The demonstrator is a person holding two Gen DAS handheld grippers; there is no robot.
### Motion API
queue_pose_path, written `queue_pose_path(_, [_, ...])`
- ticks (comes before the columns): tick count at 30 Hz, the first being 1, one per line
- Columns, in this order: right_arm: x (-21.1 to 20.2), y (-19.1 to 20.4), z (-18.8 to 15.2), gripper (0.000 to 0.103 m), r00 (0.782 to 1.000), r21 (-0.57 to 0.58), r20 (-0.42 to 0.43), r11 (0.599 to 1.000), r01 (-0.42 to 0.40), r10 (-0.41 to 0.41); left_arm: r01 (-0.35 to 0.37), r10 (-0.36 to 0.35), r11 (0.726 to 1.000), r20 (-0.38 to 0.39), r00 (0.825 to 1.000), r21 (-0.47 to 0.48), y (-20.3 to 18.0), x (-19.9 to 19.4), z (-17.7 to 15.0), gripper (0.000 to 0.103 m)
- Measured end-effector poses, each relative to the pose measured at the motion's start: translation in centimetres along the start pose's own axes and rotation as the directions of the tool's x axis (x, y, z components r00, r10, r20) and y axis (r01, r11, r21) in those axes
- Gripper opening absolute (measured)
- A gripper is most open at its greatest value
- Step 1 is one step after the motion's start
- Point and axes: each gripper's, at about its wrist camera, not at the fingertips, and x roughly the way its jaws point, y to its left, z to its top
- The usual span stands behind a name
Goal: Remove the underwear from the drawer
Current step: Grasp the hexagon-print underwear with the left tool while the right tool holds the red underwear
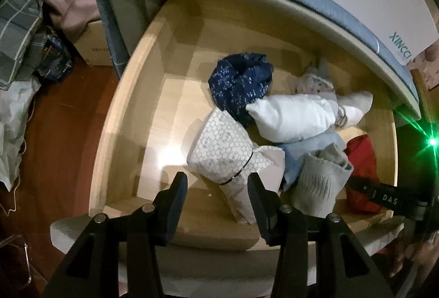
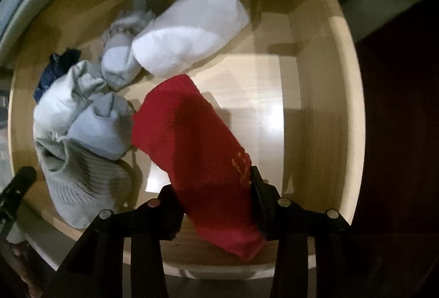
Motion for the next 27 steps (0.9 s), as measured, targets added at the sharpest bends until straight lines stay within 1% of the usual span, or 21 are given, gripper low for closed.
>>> queue_pose_path(2, [-0.1, -0.2, -0.7, 0.038, 1.0, 0.018, 0.016, 1.0, -0.009, 0.008, -0.002, 0.002, 1.0, -0.013, 1.0, -0.011, 0.0, 0.1, 0.2, 0.046])
queue_pose_path(3, [0.2, 0.8, -2.3, 0.038, 0.999, 0.031, 0.025, 0.999, -0.021, 0.02, 0.005, -0.005, 1.0, -0.016, 1.0, -0.024, 0.1, 0.1, 0.3, 0.046])
queue_pose_path(5, [0.8, 0.1, -2.8, 0.038, 0.998, 0.06, 0.032, 0.997, -0.052, 0.05, 0.01, -0.011, 0.999, -0.037, 0.999, -0.033, 0.2, 0.4, 0.6, 0.046])
queue_pose_path(7, [1.0, -1.1, -2.3, 0.038, 0.996, 0.084, 0.028, 0.993, -0.083, 0.081, 0.01, -0.014, 0.998, -0.057, 0.998, -0.058, 0.3, 0.8, 1.0, 0.046])
queue_pose_path(9, [1.5, -1.8, -2.0, 0.039, 0.995, 0.086, 0.025, 0.992, -0.096, 0.094, 0.022, -0.028, 0.996, -0.071, 0.997, -0.081, 0.2, 1.1, 1.5, 0.046])
queue_pose_path(13, [1.3, -2.5, -1.3, 0.039, 0.996, 0.063, 0.015, 0.995, -0.084, 0.083, 0.077, -0.094, 0.986, -0.11, 0.99, -0.147, -0.2, 1.8, 2.3, 0.046])
queue_pose_path(15, [1.5, -2.5, -0.5, 0.039, 0.997, 0.057, 0.01, 0.995, -0.082, 0.082, 0.079, -0.099, 0.984, -0.123, 0.987, -0.162, -0.5, 2.3, 2.6, 0.046])
queue_pose_path(16, [1.4, -2.6, -0.5, 0.039, 0.996, 0.056, 0.009, 0.995, -0.083, 0.083, 0.062, -0.084, 0.984, -0.126, 0.988, -0.166, -0.6, 2.6, 2.8, 0.046])
queue_pose_path(17, [0.4, -2.5, -0.6, 0.039, 0.996, 0.057, 0.009, 0.995, -0.086, 0.085, 0.05, -0.072, 0.984, -0.125, 0.989, -0.169, -0.7, 2.7, 2.9, 0.048])
queue_pose_path(18, [0.1, -2.6, -0.5, 0.039, 0.996, 0.059, 0.009, 0.994, -0.09, 0.089, 0.046, -0.068, 0.984, -0.123, 0.99, -0.172, -0.8, 2.9, 3.0, 0.051])
queue_pose_path(19, [0.1, -2.7, -0.6, 0.039, 0.995, 0.062, 0.008, 0.993, -0.096, 0.096, 0.037, -0.059, 0.984, -0.121, 0.991, -0.173, -0.9, 3.0, 3.1, 0.052])
queue_pose_path(20, [0.9, -2.0, -0.5, 0.04, 0.995, 0.065, 0.007, 0.993, -0.102, 0.102, 0.027, -0.047, 0.985, -0.115, 0.992, -0.17, -1.1, 3.1, 3.2, 0.053])
queue_pose_path(23, [1.6, -1.7, -0.3, 0.04, 0.993, 0.074, 0.003, 0.991, -0.115, 0.115, -0.014, -0.002, 0.989, -0.11, 0.994, -0.146, -1.5, 3.3, 3.1, 0.055])
queue_pose_path(25, [1.9, -1.6, -0.1, 0.04, 0.993, 0.073, -0.001, 0.991, -0.115, 0.116, -0.063, 0.048, 0.991, -0.124, 0.991, -0.121, -2.0, 3.8, 3.0, 0.055])
queue_pose_path(27, [2.5, -1.1, 0.0, 0.04, 0.993, 0.072, -0.002, 0.991, -0.116, 0.116, -0.086, 0.071, 0.991, -0.138, 0.988, -0.104, -2.3, 4.2, 2.9, 0.06])
